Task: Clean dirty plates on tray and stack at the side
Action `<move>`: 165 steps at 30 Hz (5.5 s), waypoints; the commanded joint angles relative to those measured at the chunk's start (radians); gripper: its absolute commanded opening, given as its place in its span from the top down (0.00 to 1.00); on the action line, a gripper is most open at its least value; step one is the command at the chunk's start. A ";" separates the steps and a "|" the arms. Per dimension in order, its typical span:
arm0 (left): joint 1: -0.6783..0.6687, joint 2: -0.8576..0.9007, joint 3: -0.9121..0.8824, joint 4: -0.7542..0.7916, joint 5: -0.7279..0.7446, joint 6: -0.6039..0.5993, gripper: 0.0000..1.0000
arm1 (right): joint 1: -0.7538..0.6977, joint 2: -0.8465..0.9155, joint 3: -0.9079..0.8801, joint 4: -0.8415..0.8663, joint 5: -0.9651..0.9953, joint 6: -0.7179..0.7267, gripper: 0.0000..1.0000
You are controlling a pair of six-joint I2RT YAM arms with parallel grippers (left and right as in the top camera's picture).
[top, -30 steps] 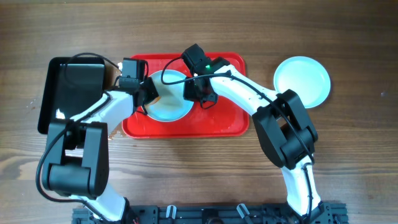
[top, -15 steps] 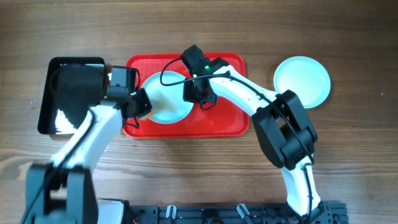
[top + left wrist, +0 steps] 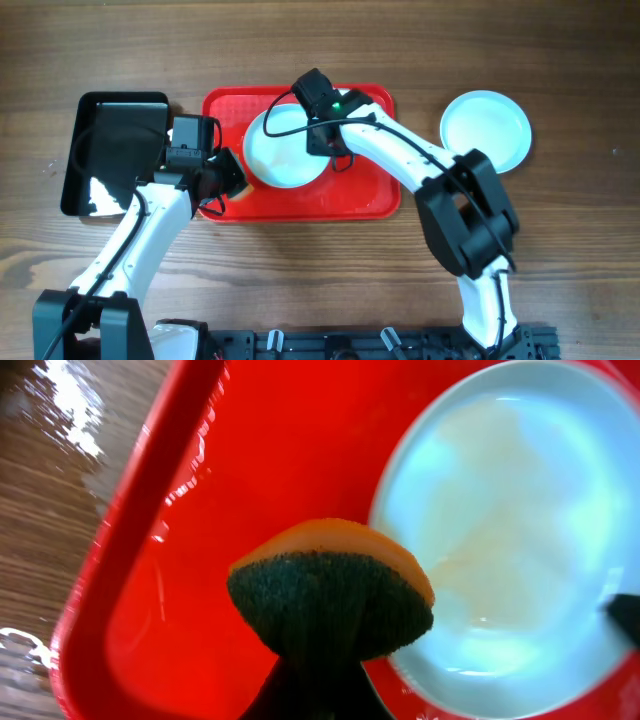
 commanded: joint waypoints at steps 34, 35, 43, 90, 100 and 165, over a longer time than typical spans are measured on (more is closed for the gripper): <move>-0.164 0.002 -0.010 0.127 -0.028 -0.018 0.96 | 0.191 -0.250 -0.005 -0.032 1.001 -0.496 0.96; -0.164 0.002 -0.010 0.127 -0.028 -0.018 0.96 | 0.184 -0.250 -0.005 -0.095 0.974 -0.386 0.96; -0.164 0.002 -0.010 0.127 -0.027 -0.018 0.96 | 0.018 -0.381 0.016 -0.190 0.257 -0.237 0.96; -0.164 0.066 -0.010 0.154 -0.027 -0.018 0.96 | -0.311 -0.324 -0.230 -0.027 -0.508 -0.330 0.00; 0.208 -0.066 -0.006 0.270 -0.027 -0.014 0.96 | -0.142 -0.315 -0.233 0.098 -0.291 0.051 0.00; 0.588 -0.350 -0.006 -0.369 0.089 -0.253 0.00 | 0.130 -0.879 -0.235 -0.291 -0.024 -0.114 0.00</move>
